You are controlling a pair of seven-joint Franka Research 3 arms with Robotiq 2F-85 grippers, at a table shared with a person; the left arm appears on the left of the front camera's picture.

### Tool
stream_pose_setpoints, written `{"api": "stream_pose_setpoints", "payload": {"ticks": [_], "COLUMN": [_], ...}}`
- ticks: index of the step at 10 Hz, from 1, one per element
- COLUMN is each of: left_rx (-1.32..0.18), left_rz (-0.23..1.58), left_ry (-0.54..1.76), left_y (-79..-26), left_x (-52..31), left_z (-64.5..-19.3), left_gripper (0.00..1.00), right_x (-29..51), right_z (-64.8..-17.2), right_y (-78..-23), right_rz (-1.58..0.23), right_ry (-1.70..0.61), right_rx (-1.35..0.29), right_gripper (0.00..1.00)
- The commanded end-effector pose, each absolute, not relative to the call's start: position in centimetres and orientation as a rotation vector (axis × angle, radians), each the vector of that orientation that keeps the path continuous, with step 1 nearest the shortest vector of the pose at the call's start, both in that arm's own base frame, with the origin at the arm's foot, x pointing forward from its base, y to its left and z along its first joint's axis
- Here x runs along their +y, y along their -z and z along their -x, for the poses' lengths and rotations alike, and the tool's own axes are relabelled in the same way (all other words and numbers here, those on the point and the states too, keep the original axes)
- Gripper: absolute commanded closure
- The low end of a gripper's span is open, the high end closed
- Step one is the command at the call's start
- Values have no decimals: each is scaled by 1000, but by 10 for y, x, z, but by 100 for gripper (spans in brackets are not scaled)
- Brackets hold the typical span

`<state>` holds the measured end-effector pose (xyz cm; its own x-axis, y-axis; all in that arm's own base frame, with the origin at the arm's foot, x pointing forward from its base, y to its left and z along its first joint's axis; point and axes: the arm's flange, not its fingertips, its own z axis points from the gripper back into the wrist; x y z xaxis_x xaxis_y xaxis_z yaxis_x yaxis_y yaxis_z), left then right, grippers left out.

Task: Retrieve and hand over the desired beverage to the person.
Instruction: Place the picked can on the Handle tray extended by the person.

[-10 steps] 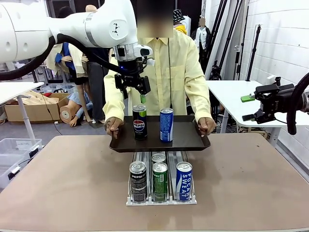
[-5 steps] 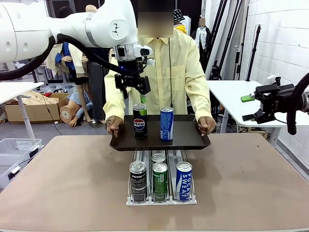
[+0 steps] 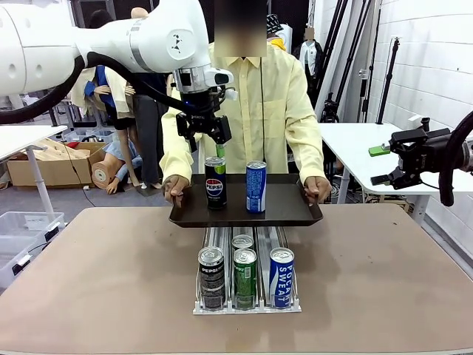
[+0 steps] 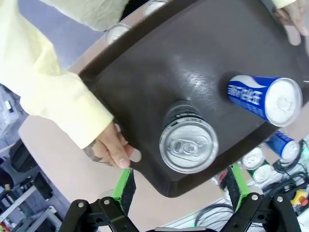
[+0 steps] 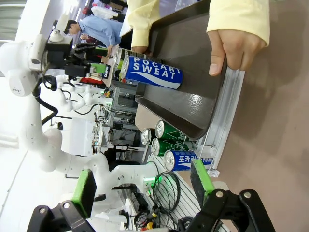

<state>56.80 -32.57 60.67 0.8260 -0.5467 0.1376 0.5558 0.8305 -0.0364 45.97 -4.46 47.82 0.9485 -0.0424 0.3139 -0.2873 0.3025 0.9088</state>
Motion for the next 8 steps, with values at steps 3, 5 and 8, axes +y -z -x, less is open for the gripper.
{"api": "stream_pose_setpoints", "payload": {"ticks": [3,5,8], "left_rx": [-162,-160,-188], "left_rz": [357,440,686], "left_ry": [428,359,171], "left_y": [-667,-668,-650], "left_x": [-244,-191,-71], "left_z": [-555,-543,-516], "left_gripper": [0,0,0], "right_x": [-44,-44,-44], "right_z": [-459,-459,-459], "right_y": [-478,-478,-478], "right_rz": [-1264,-1264,-1264], "right_ry": [-167,-167,-167], "right_rx": [-303,-303,-303], "right_gripper": [0,0,0]}}
